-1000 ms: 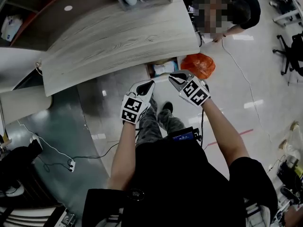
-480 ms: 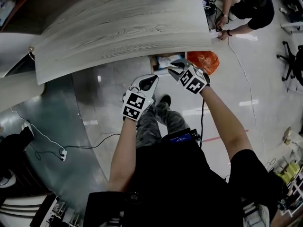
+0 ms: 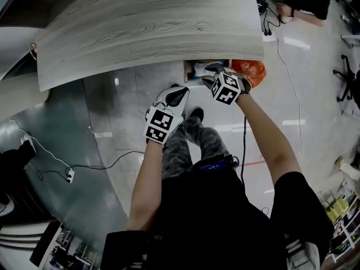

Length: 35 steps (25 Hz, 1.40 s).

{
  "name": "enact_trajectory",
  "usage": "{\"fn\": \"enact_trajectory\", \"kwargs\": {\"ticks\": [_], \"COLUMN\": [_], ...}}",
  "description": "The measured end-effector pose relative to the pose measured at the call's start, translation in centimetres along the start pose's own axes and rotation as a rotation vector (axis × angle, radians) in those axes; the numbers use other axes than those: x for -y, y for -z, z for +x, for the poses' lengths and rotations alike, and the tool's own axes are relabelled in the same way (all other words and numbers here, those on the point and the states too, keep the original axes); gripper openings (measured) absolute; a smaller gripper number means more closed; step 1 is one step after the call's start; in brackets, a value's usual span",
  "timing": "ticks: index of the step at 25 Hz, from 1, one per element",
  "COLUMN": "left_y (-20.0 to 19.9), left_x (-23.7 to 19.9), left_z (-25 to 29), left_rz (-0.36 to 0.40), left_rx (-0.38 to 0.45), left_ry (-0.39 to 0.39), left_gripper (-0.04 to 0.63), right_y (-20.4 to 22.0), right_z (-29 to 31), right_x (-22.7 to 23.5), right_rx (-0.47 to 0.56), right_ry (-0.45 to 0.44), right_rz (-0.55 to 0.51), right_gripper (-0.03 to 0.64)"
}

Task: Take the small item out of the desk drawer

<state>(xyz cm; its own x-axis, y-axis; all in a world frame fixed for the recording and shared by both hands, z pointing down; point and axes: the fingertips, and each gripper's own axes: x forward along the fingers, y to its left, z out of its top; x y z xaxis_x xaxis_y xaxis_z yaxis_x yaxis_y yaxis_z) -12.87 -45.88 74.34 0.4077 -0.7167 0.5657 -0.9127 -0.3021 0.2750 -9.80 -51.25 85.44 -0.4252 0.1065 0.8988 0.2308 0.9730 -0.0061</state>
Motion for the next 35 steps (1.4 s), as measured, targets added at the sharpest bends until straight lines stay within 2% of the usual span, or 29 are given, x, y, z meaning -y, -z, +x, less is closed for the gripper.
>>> {"fn": "enact_trajectory", "kwargs": {"ticks": [9, 14, 21, 24, 35], "left_y": [2.1, 2.8, 3.1, 3.0, 1.5], "left_x": [-1.3, -1.9, -2.8, -2.9, -2.5], "left_z": [-0.6, -1.1, -2.0, -2.2, -3.1], "left_rz": [-0.055, -0.083, -0.118, -0.120, -0.100], "left_rx": [-0.009, -0.009, -0.002, -0.005, -0.009], "left_ry": [-0.030, -0.039, -0.054, -0.055, -0.039], "left_gripper": [0.000, 0.000, 0.000, 0.000, 0.000], "right_y": [1.5, 1.7, 1.8, 1.7, 0.1], "right_z": [3.0, 4.3, 5.1, 5.0, 2.4], "right_x": [0.6, 0.9, 1.3, 1.4, 0.9], "right_rx": [-0.116, -0.156, -0.174, -0.167, -0.140], "right_ry": [0.013, -0.001, -0.003, -0.007, -0.014], "right_rz": [-0.181, -0.232, -0.235, -0.226, -0.185], "right_gripper": [0.174, 0.189, 0.201, 0.173, 0.170]}}
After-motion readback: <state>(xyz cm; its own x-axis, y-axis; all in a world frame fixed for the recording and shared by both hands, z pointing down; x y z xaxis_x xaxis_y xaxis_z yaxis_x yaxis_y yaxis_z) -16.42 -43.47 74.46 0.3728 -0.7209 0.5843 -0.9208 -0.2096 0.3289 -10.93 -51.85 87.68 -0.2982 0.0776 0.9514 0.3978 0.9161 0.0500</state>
